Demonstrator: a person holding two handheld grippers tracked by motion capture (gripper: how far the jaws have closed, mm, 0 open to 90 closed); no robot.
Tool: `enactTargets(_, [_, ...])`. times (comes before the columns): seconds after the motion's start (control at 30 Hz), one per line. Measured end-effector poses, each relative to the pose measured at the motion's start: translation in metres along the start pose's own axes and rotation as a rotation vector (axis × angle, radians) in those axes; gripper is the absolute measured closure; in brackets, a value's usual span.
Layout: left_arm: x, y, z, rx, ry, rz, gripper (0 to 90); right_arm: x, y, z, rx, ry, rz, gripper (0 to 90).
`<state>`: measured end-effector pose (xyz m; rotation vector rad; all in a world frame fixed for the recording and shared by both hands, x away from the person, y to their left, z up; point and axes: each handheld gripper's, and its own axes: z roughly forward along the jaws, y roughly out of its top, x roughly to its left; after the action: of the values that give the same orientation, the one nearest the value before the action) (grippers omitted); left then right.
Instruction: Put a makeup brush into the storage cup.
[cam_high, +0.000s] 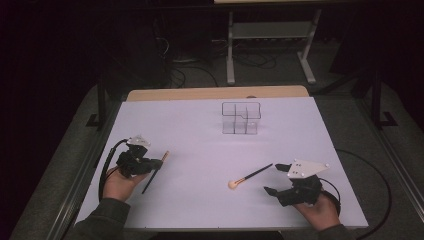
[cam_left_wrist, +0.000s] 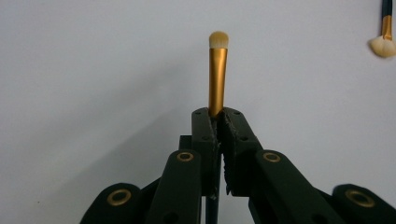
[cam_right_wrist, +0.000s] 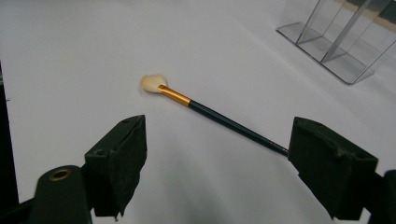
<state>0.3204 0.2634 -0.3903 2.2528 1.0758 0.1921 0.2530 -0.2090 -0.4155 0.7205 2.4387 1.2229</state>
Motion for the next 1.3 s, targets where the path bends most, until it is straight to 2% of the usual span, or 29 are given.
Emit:
enactTargets(0.33, [-0.001,0.001,0.0,-0.003,-0.006,0.009,84.3,-0.001,0.001,0.002,-0.001,0.006,0.005,18.6])
enactTargets(0.83, [0.004,-0.006,-0.01,-0.052,-0.041,-0.016,84.4,0.0,0.002,0.004,0.001,0.006,-0.002,18.8])
enactTargets(0.87, [0.003,-0.006,-0.011,-0.064,-0.048,-0.027,84.4,0.0,0.003,0.004,0.002,0.009,-0.005,18.8])
enactTargets(1.17, [0.0,-0.006,-0.017,-0.099,-0.069,-0.025,84.4,-0.001,0.005,0.003,-0.001,0.01,0.003,18.7])
enactTargets(1.3, [-0.002,-0.005,-0.02,-0.118,-0.079,-0.025,84.4,-0.002,0.007,0.002,-0.011,0.024,0.007,18.5])
